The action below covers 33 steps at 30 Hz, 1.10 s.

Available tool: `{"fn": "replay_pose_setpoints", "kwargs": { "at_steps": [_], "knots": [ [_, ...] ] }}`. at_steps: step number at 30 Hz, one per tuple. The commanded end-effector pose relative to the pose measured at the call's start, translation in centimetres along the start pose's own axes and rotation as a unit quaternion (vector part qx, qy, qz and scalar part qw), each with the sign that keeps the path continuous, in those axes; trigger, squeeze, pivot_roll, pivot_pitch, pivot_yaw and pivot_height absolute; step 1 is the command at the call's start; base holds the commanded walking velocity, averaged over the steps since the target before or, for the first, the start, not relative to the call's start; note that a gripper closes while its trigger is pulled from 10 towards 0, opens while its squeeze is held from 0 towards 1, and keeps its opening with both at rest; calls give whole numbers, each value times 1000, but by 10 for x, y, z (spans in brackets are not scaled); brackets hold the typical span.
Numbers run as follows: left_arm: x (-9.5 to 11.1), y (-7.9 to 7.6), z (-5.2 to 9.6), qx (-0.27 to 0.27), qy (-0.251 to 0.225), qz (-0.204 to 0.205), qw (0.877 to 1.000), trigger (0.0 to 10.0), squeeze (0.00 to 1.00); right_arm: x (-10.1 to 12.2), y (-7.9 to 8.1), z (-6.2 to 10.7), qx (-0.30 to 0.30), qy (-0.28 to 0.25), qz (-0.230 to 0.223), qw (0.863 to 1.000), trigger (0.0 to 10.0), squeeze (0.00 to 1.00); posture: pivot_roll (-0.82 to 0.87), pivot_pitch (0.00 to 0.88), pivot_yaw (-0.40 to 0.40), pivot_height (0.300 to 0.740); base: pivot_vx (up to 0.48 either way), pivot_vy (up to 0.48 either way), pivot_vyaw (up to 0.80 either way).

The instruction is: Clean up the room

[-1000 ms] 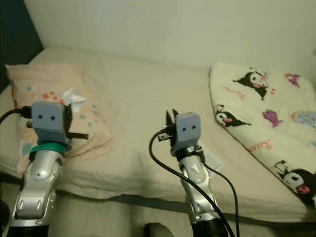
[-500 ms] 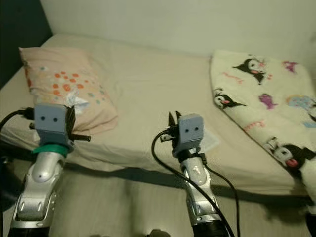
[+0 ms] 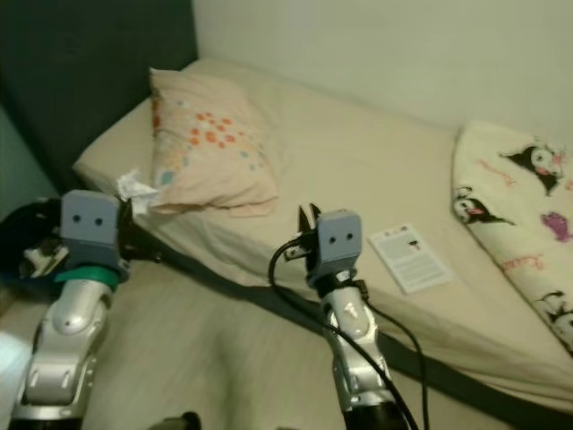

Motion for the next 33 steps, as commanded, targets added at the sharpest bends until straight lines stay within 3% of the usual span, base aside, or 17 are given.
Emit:
{"fn": "replay_pose_setpoints", "kwargs": {
  "at_steps": [1,3,5,6,9,10,15,18,19,23,27,33],
  "knots": [
    [-11,-5,3,-12,26,-1,1000,10000,0,-7,-4,4,-7,14,2,1000,10000,0,-66,49,-13,740,0,0,781],
    [-16,-7,5,-15,36,1,999,10000,0,-9,-5,4,-8,16,3,1000,10000,0,-66,49,-13,740,0,0,781],
    [-50,-11,16,-24,89,-1,996,10000,0,-22,-8,11,-15,37,9,999,10000,0,-67,45,-10,740,0,0,778],
    [-50,-11,16,-24,89,-1,996,10000,0,-22,-8,11,-15,37,9,999,10000,0,-67,45,-10,740,0,0,775],
    [-103,-13,41,-26,170,-24,985,10000,0,-55,-13,28,-17,97,13,995,10000,0,-70,37,-7,740,0,0,771],
    [-103,-13,41,-26,170,-24,985,10000,0,-55,-13,28,-17,97,13,995,10000,0,-70,37,-7,740,0,0,769],
    [-162,-8,73,5,282,-17,959,10000,0,-114,-19,70,-22,223,13,974,10000,0,-68,25,-15,740,0,0,764],
    [-168,-7,77,11,295,-15,955,10000,0,-122,-20,78,-22,243,14,970,10000,0,-68,24,-15,740,0,0,756],
    [-174,-9,80,8,302,-20,953,10000,0,-139,-21,93,-20,287,5,958,10000,0,-65,18,-20,740,0,0,756],
    [-175,-11,79,4,294,-25,955,10000,0,-151,-18,106,-12,321,-11,947,10000,0,-56,13,-23,740,0,0,756],
    [-174,-11,77,6,287,-25,958,10000,0,-150,-14,104,-5,315,-17,949,10000,0,-53,9,-24,740,0,0,756],
    [-167,-14,67,7,256,-29,966,10000,0,-140,-8,81,7,267,-37,963,10000,0,-47,0,-22,740,0,0,756]
  ]
}}
Point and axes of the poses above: a point about 5 cm out from each wrist's last joint towards the gripper, its own z axis pointing back from the gripper into the wrist, its own x axis along the axis of the wrist's last joint, y = z × x, the point moved 2 cm from there along -z, pointing out of the wrist towards the gripper, and after that the axes turned 4 degrees about -z, right-handed, at the moved point
